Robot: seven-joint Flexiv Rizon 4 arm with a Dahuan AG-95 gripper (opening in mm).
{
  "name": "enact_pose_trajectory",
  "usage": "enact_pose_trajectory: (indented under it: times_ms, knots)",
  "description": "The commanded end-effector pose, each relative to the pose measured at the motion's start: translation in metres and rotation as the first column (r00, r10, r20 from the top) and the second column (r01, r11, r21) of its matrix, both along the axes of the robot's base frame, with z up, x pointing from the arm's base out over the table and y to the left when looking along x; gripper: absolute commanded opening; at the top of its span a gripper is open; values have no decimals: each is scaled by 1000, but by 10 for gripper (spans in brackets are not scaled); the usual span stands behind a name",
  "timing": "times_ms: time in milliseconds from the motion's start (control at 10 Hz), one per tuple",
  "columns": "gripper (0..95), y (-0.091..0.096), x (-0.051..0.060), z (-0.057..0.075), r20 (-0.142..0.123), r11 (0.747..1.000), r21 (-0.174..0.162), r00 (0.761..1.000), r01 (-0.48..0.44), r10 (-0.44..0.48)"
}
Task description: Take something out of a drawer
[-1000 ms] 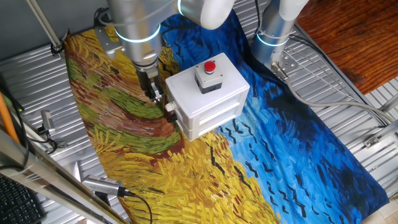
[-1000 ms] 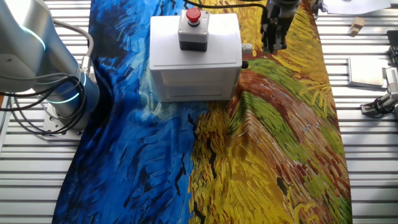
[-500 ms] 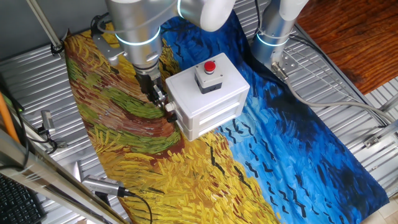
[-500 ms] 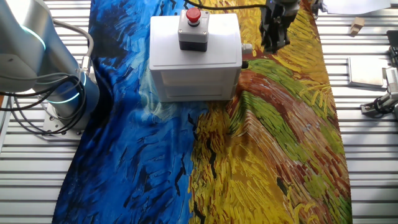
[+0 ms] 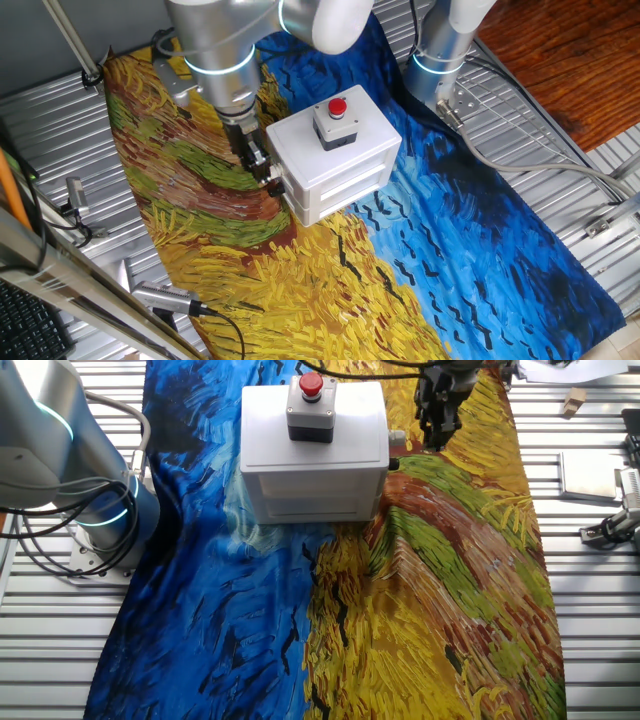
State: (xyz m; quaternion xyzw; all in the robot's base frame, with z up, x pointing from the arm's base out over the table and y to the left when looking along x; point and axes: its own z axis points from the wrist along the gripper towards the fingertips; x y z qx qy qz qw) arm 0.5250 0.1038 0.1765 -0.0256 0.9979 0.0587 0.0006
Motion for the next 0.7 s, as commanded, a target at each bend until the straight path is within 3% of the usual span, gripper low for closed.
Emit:
enact_pose_trajectory:
  times_ms: [100, 700]
  knots:
    - [380, 2, -13, -10, 19, 998, -27, 998, 54, -53]
    - [380, 8, -28, -21, 19, 995, -79, 998, 55, -54]
